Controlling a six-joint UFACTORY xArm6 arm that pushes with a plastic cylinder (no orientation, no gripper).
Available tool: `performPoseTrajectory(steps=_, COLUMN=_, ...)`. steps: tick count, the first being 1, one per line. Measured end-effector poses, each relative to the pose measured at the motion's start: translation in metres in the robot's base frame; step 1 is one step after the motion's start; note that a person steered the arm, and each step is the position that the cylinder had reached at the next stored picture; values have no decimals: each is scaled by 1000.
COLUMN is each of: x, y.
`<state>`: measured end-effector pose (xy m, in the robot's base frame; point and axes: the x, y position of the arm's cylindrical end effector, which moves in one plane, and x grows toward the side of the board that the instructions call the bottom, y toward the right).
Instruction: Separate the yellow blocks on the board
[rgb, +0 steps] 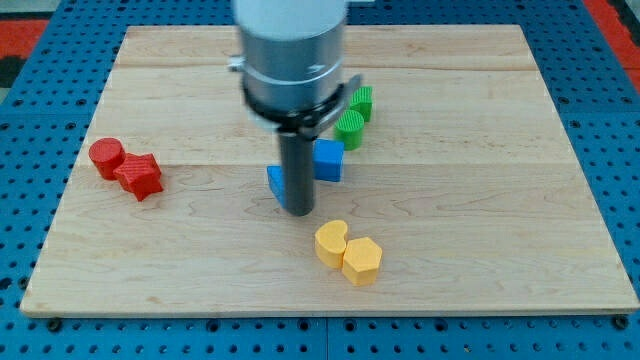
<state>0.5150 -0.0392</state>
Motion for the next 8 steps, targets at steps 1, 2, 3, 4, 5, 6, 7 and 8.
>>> performPoseTrajectory(steps=1, x=5, y=56)
performPoseTrajectory(steps=2, x=5, y=110)
performPoseTrajectory(steps=3, x=62, y=148)
performPoseTrajectory(steps=4, x=86, y=106)
performPoseTrajectory(steps=5, x=35, y=63)
performPoseTrajectory(steps=6, x=25, y=26)
performPoseTrajectory(steps=7, x=14, y=-5)
performPoseTrajectory(steps=8, x=-9, y=-40)
